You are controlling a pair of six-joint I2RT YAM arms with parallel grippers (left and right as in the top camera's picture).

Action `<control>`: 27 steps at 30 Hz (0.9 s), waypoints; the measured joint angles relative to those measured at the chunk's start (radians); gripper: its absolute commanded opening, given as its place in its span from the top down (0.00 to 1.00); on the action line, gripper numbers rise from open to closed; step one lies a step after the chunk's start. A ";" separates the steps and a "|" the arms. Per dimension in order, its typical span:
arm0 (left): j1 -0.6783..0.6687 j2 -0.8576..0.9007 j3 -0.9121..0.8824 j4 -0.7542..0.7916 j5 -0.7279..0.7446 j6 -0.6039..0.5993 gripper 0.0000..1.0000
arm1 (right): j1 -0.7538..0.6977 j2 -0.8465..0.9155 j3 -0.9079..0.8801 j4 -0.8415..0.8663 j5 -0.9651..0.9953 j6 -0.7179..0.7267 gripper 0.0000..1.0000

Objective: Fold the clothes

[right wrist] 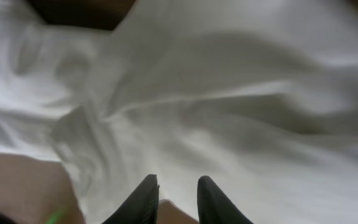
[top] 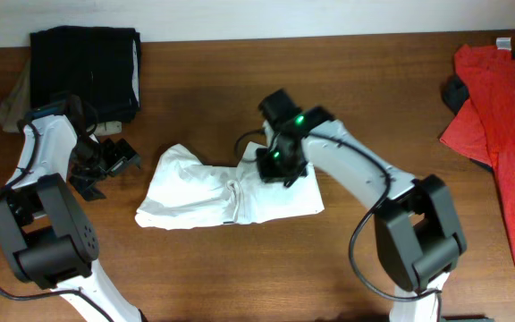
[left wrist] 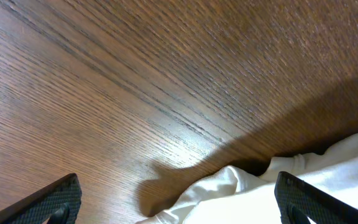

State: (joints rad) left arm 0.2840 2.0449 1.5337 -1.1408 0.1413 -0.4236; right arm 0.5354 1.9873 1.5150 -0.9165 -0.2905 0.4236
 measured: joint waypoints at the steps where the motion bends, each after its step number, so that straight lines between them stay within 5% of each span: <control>1: 0.000 0.000 0.000 0.000 0.000 0.000 0.01 | 0.029 0.000 -0.031 0.044 -0.007 0.021 0.75; 13: 0.000 0.000 0.000 -0.003 0.000 0.000 0.01 | 0.185 0.043 -0.119 0.312 -0.051 0.138 0.73; 17: 0.000 0.000 0.000 -0.003 0.000 0.000 0.01 | 0.190 0.086 -0.119 0.335 -0.053 0.141 0.92; 19: 0.000 0.000 0.000 -0.003 0.000 0.001 0.01 | 0.183 0.086 -0.108 0.290 -0.053 0.124 0.90; 21: 0.000 0.000 0.000 -0.004 0.000 0.005 0.01 | 0.174 0.086 -0.073 0.213 -0.053 0.103 0.77; 24: 0.000 0.000 0.000 -0.003 0.000 0.012 0.01 | 0.118 0.072 0.050 0.074 -0.051 0.030 0.11; 25: 0.000 0.000 0.000 -0.003 0.000 0.012 0.01 | 0.096 0.068 0.097 0.025 -0.053 0.016 0.01; 27: 0.000 0.000 0.000 -0.006 0.000 0.013 0.01 | 0.046 0.055 0.193 -0.059 -0.051 -0.019 0.01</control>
State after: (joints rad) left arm 0.2840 2.0449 1.5337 -1.1465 0.1410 -0.4110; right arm 0.5812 2.0418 1.7084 -0.9752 -0.3416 0.4046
